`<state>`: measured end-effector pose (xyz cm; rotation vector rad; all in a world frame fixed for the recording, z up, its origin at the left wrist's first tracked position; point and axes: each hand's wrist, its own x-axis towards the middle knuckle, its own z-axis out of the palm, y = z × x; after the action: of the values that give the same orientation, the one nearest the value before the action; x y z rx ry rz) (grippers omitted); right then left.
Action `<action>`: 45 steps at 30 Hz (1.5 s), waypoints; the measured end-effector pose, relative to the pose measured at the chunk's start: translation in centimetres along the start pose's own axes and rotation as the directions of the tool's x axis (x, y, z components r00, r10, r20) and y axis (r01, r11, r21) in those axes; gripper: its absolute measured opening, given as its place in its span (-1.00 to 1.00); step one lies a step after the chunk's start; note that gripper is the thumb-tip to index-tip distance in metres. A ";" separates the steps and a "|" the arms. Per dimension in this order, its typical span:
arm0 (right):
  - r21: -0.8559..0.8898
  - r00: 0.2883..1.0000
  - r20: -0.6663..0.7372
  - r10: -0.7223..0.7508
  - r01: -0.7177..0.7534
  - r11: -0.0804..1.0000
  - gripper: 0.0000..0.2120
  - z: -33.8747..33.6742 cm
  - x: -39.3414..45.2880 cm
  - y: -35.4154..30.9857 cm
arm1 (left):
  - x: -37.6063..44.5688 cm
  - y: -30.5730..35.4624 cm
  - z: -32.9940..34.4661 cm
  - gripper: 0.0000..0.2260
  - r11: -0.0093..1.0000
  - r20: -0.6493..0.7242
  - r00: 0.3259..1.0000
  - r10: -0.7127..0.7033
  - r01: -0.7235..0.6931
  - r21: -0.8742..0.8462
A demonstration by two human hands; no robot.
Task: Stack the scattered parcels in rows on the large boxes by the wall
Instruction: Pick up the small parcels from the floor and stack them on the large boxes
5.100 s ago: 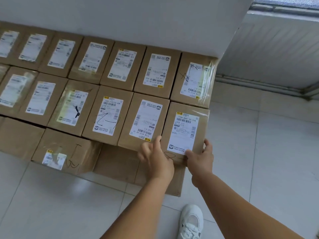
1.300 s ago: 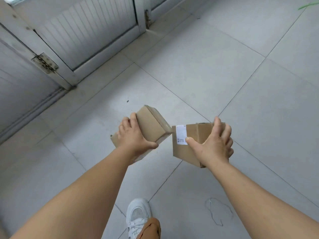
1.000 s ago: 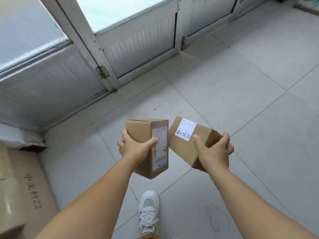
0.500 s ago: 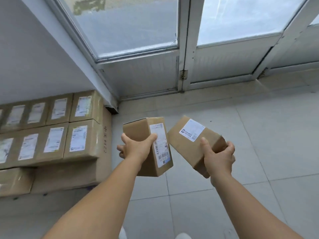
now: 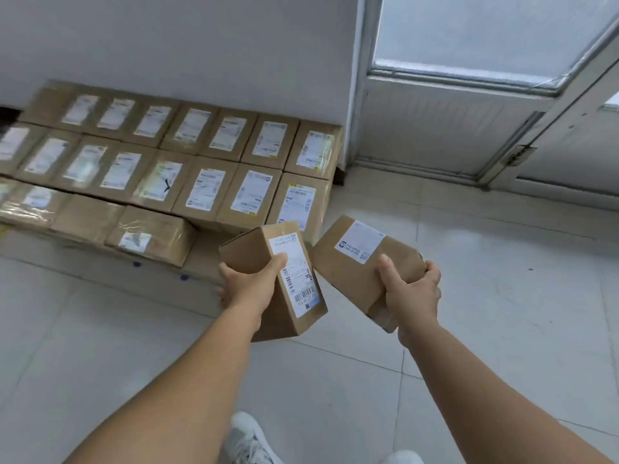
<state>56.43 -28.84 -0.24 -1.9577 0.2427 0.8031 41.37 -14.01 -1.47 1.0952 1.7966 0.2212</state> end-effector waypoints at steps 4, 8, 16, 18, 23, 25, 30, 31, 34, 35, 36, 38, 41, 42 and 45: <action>-0.053 0.999 0.049 -0.004 0.006 0.999 -0.12 7.7 -2.2 -0.1 | 4.5 -1.2 -6.6 0.03 0.997 -0.052 0.996 -0.071 0.070 -0.033; -0.084 0.992 0.126 0.019 -0.009 0.996 -0.09 15.4 -4.0 0.3 | 8.4 -2.5 -12.9 -0.03 0.995 -0.087 0.991 -0.103 0.104 0.010; -0.059 0.970 0.194 0.147 -0.138 0.989 -0.17 27.2 -5.7 1.0 | 15.2 -5.9 -20.3 -0.05 0.967 -0.156 0.955 -0.251 0.241 -0.080; -0.089 0.965 0.185 0.189 -0.175 0.981 -0.10 29.2 -5.0 1.3 | 16.4 -6.8 -20.8 -0.06 0.959 -0.152 0.949 -0.276 0.262 -0.104; -0.168 0.953 0.187 0.238 -0.207 0.964 -0.08 32.9 -2.0 2.3 | 19.0 -8.7 -20.2 -0.07 0.936 -0.143 0.930 -0.339 0.318 -0.152; -0.187 0.955 0.191 0.227 -0.192 0.964 -0.09 34.1 -0.6 2.9 | 19.9 -9.2 -19.4 -0.07 0.923 -0.140 0.919 -0.369 0.344 -0.174; -0.174 0.944 0.245 0.221 -0.181 0.968 -0.09 36.8 2.3 4.5 | 21.8 -9.8 -17.0 -0.07 0.896 -0.117 0.900 -0.421 0.392 -0.207; -0.164 0.937 0.265 0.229 -0.190 0.968 -0.08 37.3 2.8 4.9 | 22.1 -9.9 -16.6 -0.07 0.891 -0.112 0.896 -0.429 0.400 -0.215; -0.157 0.916 0.331 0.228 -0.185 0.970 -0.18 38.0 4.1 5.7 | 22.7 -10.6 -15.6 -0.06 0.876 -0.106 0.885 -0.453 0.419 -0.240; -0.163 0.913 0.339 0.226 -0.180 0.970 -0.27 38.1 4.4 5.8 | 22.8 -10.7 -15.3 -0.06 0.872 -0.103 0.883 -0.458 0.423 -0.247; -0.180 0.911 0.344 0.227 -0.174 0.968 -0.34 38.2 4.8 6.0 | 22.8 -10.8 -15.1 -0.06 0.868 -0.100 0.880 -0.464 0.428 -0.252; -0.227 0.917 0.334 0.221 -0.149 0.962 -0.47 38.4 5.4 6.3 | 22.8 -10.8 -14.6 -0.08 0.863 -0.096 0.876 -0.472 0.437 -0.252; -0.291 0.930 0.309 0.198 -0.106 0.951 -0.43 39.0 5.4 6.3 | 22.5 -10.5 -14.1 -0.10 0.866 -0.089 0.881 -0.464 0.430 -0.255; -0.303 0.930 0.304 0.205 -0.110 0.947 -0.38 39.0 5.3 6.2 | 22.2 -10.2 -14.1 -0.11 0.867 -0.080 0.885 -0.458 0.424 -0.262; -0.376 0.908 0.295 0.298 -0.176 0.910 -0.18 37.9 4.3 5.4 | 21.4 -9.4 -14.0 -0.10 0.864 -0.028 0.905 -0.425 0.396 -0.311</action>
<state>40.67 1.10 -18.58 -2.0841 0.1396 1.4187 22.19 1.06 -13.63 0.4764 1.9600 0.2786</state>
